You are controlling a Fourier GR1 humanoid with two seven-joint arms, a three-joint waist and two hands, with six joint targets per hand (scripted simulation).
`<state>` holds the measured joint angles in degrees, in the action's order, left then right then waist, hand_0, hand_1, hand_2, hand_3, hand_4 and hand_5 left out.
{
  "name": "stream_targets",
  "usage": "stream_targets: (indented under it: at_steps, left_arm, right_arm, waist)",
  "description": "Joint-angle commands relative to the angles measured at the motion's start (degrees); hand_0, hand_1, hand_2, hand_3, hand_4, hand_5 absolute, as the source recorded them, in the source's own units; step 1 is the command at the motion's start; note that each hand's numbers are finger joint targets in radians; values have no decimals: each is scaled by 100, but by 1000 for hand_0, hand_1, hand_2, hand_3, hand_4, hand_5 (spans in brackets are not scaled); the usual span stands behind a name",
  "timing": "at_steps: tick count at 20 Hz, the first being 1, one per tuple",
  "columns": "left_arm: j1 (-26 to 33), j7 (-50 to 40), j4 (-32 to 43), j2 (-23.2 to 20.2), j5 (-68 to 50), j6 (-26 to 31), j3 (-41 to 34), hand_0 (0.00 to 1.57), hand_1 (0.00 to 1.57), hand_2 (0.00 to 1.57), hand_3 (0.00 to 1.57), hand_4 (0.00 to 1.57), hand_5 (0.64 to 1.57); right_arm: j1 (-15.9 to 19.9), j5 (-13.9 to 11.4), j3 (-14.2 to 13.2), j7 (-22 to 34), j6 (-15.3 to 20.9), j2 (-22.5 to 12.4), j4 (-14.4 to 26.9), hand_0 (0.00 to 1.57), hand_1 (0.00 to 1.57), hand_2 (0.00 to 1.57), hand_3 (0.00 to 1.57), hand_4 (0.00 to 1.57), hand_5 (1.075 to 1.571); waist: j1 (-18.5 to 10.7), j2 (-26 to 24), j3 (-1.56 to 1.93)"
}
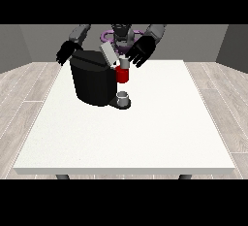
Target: Insert the coffee pod into the coffee machine and close the lid
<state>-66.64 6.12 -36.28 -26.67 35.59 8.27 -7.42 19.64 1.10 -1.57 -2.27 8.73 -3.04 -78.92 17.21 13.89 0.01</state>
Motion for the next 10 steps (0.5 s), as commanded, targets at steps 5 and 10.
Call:
stream_targets:
  at_steps: [5, 10]
  left_arm:
    - [-186, 20, 35, 40, 116, 51, 65, 1251, 1251, 1294, 1208, 506, 1571]
    - [173, 255, -58, 257, 123, -217, 78, 1185, 1185, 1262, 1197, 492, 1571]
  right_arm:
    - [246, 57, -105, 281, 73, -23, -45, 0, 0, 0, 0, 525, 1571]
    - [-197, 323, -313, -322, -201, -79, 106, 0, 0, 0, 0, 499, 1571]
  waist:
    - [-45, 70, 0]
    - [-69, 103, 1]
